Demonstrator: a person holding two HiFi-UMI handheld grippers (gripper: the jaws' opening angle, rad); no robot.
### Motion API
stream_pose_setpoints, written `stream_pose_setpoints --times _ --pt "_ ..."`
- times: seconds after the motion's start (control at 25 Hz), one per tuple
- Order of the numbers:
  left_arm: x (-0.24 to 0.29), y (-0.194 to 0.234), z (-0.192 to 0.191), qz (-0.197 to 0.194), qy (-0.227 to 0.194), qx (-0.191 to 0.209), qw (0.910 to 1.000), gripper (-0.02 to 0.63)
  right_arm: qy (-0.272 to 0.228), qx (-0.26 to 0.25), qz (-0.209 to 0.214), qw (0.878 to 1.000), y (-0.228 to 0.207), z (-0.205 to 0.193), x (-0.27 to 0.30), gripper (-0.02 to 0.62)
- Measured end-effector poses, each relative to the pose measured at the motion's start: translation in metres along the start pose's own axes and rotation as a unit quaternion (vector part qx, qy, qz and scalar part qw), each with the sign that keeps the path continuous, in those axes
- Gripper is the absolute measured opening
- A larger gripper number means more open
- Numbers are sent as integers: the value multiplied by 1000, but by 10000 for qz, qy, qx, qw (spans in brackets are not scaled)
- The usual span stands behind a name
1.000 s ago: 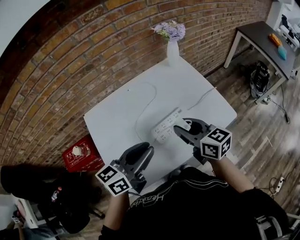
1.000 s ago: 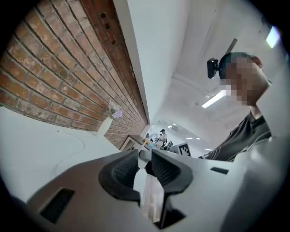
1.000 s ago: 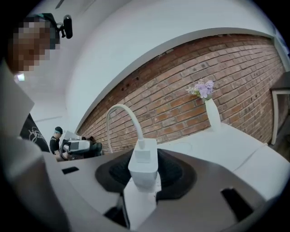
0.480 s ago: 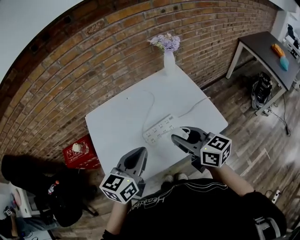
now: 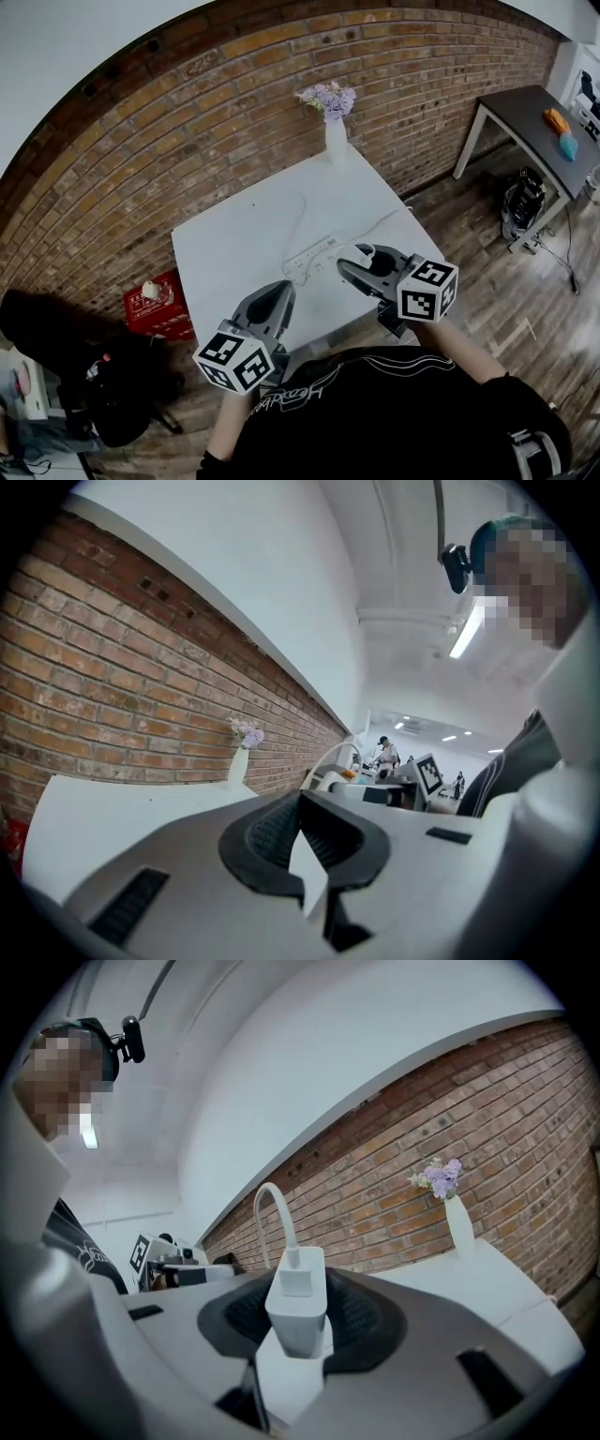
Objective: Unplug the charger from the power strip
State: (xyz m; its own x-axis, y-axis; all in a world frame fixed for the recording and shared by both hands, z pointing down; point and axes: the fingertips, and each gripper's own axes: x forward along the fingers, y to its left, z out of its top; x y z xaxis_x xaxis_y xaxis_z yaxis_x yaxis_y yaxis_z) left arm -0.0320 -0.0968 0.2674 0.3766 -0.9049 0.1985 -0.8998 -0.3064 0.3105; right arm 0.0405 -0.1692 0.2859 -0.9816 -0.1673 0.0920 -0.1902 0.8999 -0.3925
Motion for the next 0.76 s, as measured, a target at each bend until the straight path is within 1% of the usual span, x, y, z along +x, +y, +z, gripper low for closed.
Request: stream_pose_setpoints --times 0.32,0.48,0.76 --pt "7 -4 7 51 -63 171 9998 5 -16 -74 91 9999 -3 8 0 122" --pt "13 2 6 62 -33 140 9999 5 -19 -96 81 9999 -7 7 -1 121" --pt "25 -4 -2 39 112 102 9999 5 -32 110 112 9999 -14 4 -10 121"
